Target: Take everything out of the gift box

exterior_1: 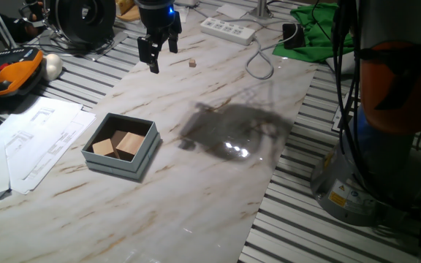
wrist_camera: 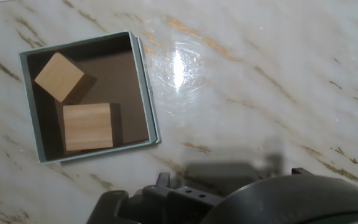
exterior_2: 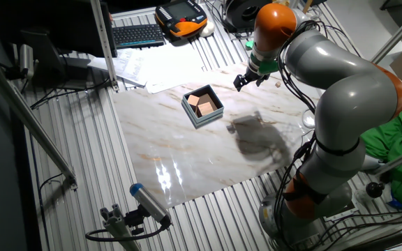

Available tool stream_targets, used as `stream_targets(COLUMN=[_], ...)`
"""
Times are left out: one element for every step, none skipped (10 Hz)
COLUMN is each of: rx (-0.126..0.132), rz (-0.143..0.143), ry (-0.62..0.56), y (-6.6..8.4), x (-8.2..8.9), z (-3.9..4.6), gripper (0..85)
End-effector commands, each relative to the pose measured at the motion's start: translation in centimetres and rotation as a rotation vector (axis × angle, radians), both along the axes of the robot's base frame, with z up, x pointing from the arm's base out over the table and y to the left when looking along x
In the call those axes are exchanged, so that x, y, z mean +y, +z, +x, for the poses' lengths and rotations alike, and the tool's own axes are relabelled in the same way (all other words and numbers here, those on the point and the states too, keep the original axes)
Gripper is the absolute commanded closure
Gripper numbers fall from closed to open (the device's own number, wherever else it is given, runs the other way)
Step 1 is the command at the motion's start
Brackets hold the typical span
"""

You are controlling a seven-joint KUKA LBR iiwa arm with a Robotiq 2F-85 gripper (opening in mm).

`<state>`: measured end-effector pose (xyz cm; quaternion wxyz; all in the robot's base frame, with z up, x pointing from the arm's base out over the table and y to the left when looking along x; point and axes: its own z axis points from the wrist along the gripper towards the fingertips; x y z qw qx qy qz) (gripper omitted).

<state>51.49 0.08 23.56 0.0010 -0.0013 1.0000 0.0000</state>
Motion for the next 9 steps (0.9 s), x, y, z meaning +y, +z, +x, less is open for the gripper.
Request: stream_targets(rx=[0.000, 0.228, 0.228, 0.228, 0.227, 0.227, 0.227, 0.231, 0.229], rz=[0.000, -0.121, -0.121, -0.121, -0.121, -0.121, -0.117, -0.111, -0.110], ry=[0.000, 0.232, 0.232, 0.232, 0.233, 0.234, 0.242, 0.259, 0.262], y=[0.00, 0.02, 0.02, 0.02, 0.02, 0.02, 0.02, 0.01, 0.01], x=[0.00, 0.00, 0.00, 0.00, 0.00, -0.01, -0.02, -0.04, -0.03], z=[0.00, 0.01, 0.01, 0.01, 0.00, 0.00, 0.00, -0.01, -0.02], gripper=[85.0, 85.0, 85.0, 85.0, 85.0, 85.0, 85.0, 85.0, 85.0])
